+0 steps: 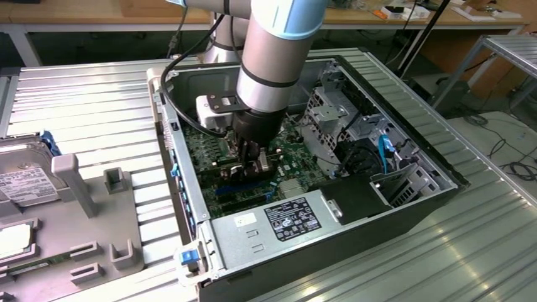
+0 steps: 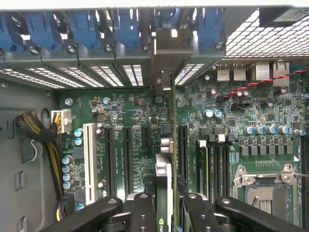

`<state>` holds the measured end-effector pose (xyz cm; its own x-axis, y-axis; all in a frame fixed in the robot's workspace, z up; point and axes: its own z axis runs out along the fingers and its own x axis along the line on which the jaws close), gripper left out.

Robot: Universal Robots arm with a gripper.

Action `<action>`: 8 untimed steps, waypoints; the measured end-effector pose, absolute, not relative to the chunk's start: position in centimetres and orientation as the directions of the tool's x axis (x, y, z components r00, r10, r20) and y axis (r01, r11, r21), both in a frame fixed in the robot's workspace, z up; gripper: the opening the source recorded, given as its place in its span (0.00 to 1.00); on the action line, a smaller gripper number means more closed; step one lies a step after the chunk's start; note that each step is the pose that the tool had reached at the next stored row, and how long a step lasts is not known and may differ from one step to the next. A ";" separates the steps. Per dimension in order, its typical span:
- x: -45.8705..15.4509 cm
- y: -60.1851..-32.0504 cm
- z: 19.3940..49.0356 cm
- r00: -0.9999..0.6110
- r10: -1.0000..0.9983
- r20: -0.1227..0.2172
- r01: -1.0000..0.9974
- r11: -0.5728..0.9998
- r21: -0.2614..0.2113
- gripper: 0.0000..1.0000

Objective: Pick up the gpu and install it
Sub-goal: 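Insert the gpu into the slot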

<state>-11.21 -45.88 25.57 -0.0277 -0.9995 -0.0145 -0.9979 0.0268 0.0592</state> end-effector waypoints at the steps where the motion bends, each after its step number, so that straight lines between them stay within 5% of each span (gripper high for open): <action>1: -11.2 -45.9 25.6 -0.028 -1.000 -0.015 -0.998 0.027 0.059 0.27; 8: -11.2 -45.9 25.5 -0.028 -1.000 -0.015 -0.998 0.027 0.059 0.27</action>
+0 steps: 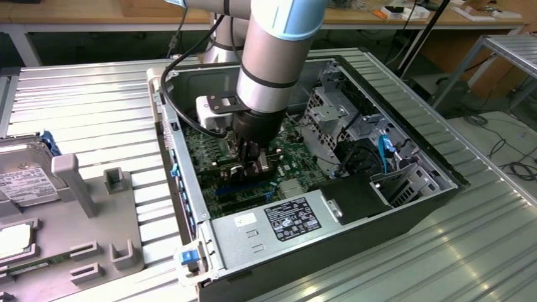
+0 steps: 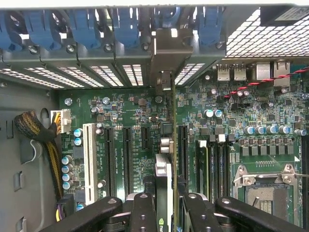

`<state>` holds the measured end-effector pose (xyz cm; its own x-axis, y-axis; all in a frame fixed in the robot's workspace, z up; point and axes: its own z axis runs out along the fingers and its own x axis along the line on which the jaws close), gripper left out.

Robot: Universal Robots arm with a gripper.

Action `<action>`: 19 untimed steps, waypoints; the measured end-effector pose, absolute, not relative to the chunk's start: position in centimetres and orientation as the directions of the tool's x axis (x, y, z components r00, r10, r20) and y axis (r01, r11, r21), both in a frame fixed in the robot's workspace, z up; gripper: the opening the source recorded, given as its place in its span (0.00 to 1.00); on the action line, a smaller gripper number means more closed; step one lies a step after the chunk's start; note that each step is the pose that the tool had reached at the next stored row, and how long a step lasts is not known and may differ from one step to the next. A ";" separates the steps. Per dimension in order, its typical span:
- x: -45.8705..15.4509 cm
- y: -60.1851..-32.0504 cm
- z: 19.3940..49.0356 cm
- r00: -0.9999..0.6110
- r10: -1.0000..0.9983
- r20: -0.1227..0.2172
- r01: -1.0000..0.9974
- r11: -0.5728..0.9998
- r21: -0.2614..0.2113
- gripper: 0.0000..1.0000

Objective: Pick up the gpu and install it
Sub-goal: 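Insert the gpu into the slot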

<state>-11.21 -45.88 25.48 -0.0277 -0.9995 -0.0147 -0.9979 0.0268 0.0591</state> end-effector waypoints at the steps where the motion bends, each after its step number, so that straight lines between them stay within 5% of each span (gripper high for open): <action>1: -11.2 -45.9 25.5 -0.028 -1.000 -0.015 -0.998 0.027 0.059 0.27; 19: -11.1 -46.0 25.3 -0.027 -1.000 -0.008 -0.998 0.027 0.059 0.27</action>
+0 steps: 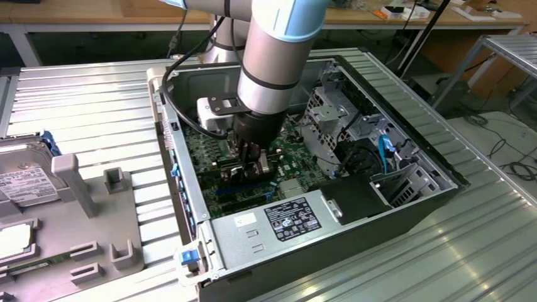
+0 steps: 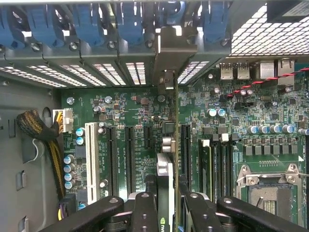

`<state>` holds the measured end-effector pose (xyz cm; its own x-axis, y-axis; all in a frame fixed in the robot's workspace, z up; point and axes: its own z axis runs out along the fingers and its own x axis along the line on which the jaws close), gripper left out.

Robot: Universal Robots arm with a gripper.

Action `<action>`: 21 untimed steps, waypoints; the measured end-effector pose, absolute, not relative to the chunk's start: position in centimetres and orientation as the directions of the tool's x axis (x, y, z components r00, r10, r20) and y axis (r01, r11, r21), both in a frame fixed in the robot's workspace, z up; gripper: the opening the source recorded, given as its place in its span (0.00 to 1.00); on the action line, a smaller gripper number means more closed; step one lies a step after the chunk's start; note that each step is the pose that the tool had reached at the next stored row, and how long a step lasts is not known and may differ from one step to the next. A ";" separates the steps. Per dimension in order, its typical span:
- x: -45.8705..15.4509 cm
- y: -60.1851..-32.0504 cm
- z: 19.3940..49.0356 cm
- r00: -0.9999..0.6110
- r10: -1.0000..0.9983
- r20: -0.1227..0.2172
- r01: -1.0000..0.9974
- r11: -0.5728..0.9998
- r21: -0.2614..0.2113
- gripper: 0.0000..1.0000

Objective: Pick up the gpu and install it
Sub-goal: 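Insert the gpu into the slot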

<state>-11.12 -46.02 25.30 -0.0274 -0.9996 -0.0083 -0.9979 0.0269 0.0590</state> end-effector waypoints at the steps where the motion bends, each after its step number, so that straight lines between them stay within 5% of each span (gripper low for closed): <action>1: -11.1 -46.0 25.2 -0.027 -1.000 -0.008 -0.998 0.027 0.059 0.27; 21: -11.1 -46.0 24.7 -0.028 -1.000 0.000 -0.998 0.028 0.059 0.28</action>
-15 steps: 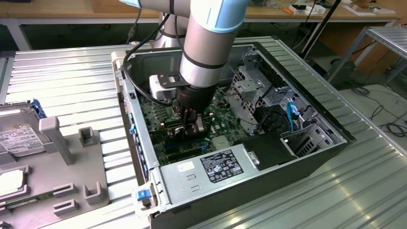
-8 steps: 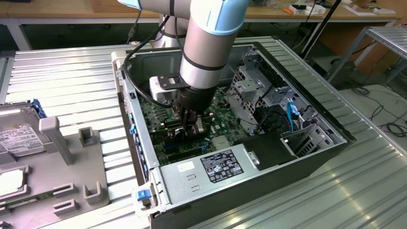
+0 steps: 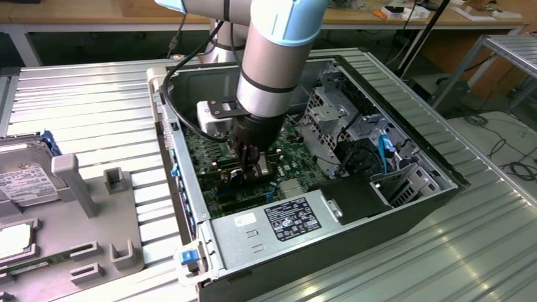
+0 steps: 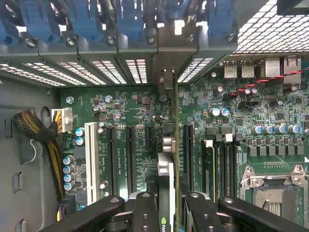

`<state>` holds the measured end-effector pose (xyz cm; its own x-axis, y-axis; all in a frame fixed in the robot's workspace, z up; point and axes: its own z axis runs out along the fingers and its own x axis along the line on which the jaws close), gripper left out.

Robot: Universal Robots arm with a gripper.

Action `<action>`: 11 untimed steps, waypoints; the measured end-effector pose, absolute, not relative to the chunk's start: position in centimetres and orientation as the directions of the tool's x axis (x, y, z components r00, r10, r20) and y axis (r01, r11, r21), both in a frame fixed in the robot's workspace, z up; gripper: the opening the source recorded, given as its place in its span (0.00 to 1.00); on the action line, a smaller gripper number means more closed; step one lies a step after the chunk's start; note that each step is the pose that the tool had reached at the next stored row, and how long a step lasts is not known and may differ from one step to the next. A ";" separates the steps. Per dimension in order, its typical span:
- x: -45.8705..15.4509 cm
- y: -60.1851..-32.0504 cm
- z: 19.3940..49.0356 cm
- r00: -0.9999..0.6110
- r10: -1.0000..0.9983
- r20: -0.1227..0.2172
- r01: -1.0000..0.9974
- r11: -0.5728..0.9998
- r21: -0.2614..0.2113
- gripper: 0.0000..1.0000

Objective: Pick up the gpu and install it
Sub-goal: 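Insert the gpu into the slot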

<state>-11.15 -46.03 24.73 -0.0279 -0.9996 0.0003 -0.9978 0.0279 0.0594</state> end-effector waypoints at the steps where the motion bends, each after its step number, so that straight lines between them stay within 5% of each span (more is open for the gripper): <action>1: -11.1 -46.0 24.7 -0.028 -1.000 0.000 -0.998 0.028 0.059 0.28; 4: -11.1 -46.0 24.7 -0.027 -1.000 0.000 -0.998 0.027 0.059 0.40; 5: -11.1 -46.0 24.7 -0.027 -1.000 0.000 -0.998 0.027 0.059 0.53; 11: -11.1 -46.0 27.0 -0.027 -1.000 0.000 -0.998 0.027 0.059 0.53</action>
<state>-11.12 -46.02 26.96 -0.0274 -0.9996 0.0000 -0.9979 0.0274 0.0587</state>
